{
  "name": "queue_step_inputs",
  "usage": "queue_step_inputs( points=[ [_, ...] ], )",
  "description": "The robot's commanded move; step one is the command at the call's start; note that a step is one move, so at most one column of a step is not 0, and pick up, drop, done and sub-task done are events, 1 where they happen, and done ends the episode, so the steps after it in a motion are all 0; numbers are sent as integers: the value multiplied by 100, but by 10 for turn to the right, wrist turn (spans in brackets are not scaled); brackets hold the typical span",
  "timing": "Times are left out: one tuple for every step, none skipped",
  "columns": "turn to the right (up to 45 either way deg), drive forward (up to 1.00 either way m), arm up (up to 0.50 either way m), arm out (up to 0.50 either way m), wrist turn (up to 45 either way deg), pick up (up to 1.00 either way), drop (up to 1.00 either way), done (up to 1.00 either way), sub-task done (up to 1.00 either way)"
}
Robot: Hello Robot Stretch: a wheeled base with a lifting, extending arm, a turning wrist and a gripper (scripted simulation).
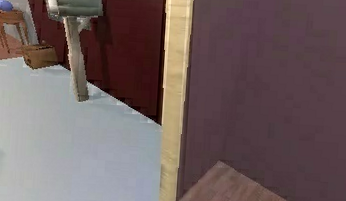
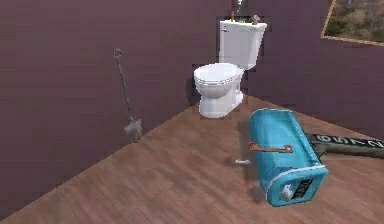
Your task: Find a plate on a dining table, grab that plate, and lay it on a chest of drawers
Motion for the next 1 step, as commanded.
queue_step_inputs(
  points=[
    [0, 20, 0, 0, 0, 0, 0, 0, 0]
  ],
)
